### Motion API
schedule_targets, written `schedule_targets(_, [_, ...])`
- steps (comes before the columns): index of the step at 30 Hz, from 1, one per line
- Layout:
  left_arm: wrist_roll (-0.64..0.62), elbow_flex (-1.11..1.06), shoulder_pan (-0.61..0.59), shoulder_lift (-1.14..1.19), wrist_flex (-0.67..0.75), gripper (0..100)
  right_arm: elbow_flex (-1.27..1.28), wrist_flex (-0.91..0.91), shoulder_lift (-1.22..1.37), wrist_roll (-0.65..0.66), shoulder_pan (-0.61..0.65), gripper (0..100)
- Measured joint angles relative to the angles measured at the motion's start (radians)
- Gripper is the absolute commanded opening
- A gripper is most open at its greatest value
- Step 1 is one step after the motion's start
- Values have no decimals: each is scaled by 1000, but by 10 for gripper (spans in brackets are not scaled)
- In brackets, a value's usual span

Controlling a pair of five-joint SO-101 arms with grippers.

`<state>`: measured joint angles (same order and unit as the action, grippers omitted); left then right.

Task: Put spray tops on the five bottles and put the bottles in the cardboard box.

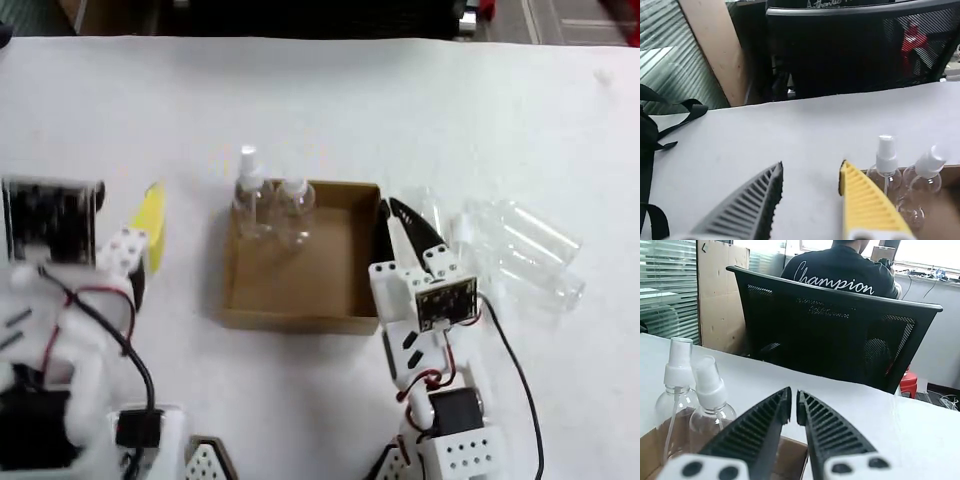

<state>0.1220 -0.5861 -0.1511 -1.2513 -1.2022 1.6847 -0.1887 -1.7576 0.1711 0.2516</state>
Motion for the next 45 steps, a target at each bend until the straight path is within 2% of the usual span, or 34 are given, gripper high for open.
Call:
schedule_targets(5, [0,-404,-28,-302,173,172,0,0,0,3,11,15])
schedule_targets(10, [0,-594,-28,-532,187,172,0,0,0,3,9,15])
schedule_targets(14, [0,-683,-28,-560,215,172,0,0,0,3,9,15])
schedule_targets(23, [-29,-942,-21,-569,471,172,0,0,0,3,9,15])
schedule_targets(29, [-31,-979,44,-569,506,172,0,0,0,3,9,15])
schedule_targets(34, [-31,-979,48,-569,512,172,-15,-20,0,3,9,15])
schedule_targets(42, [-31,-980,48,-569,514,172,-249,-321,0,3,11,30])
schedule_targets(45, [-31,-980,48,-569,514,172,-393,-440,0,52,-3,38])
